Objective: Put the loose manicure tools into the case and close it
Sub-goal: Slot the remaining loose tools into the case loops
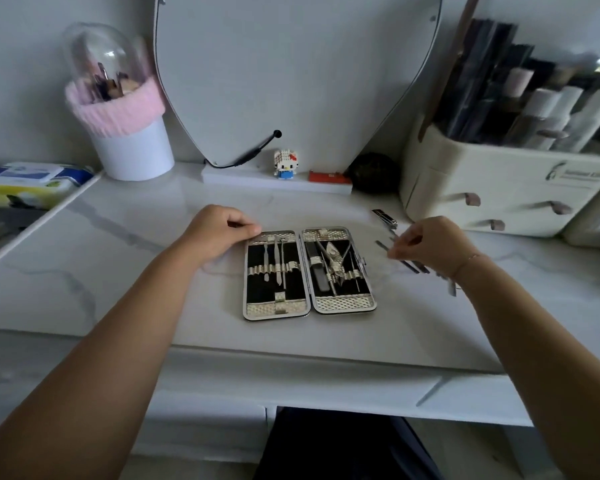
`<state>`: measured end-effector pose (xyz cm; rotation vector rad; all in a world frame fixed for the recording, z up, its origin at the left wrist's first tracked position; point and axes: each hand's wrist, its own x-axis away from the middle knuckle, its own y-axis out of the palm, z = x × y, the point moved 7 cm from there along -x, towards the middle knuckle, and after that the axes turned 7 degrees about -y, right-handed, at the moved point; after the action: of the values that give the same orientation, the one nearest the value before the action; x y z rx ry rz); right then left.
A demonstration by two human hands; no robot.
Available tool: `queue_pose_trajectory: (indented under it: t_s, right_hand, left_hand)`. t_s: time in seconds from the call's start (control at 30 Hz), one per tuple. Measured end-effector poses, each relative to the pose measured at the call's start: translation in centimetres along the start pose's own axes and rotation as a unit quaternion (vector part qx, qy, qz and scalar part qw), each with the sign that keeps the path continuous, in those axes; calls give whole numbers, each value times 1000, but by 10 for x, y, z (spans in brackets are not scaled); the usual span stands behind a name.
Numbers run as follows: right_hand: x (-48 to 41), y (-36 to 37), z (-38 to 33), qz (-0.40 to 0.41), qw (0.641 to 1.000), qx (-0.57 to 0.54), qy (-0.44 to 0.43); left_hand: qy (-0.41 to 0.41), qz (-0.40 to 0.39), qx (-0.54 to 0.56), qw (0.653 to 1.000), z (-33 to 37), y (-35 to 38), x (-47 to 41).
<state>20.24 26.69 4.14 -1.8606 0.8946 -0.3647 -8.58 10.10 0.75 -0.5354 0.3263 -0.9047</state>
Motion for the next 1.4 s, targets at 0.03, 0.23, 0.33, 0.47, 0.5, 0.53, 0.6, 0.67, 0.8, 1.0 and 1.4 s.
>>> queue_pose_trajectory:
  t_s: [0.03,0.23,0.33,0.47,0.5,0.53,0.6,0.67,0.8,1.0,1.4]
  right_hand:
    - [-1,1,0,5,1000,2,-3]
    - [-10,10,-1,-26,999,34,-4]
    - [-11,12,-2,-61,997,53,-8]
    - [-13,15,-4,-87,993,80,-15]
    - [-14,15,-4,-90,992,84,-16]
    - [-14,16,-4,-91,992,87,-19]
    - [-15,16,-5,-91,991,96,-27]
    - [-13,16,-8,-91,990,103,-31]
    - [-12,16,-11,-75,990,121,-20]
    - [-5,12,-24,-68,992,100,-43]
    - [-32,44,-118,-137,917,-374,-25]
  left_hand:
    - [-1,2,1,1000,0,0,0]
    - [-3,8,8,1000,-1,0,0]
    - [-5,7,5,1000,-2,0,0]
    - [-5,5,6,1000,-1,0,-1]
    - [-5,6,8,1000,-1,1,-1]
    - [-6,6,10,1000,-2,0,-1]
    - [-8,6,12,1000,-2,1,-1]
    - [-9,6,13,1000,-2,1,-1]
    - [-11,7,14,1000,-1,0,0]
    - [-13,5,17,1000,-1,0,1]
    - [-13,-8,-1,1000,4,-1,2]
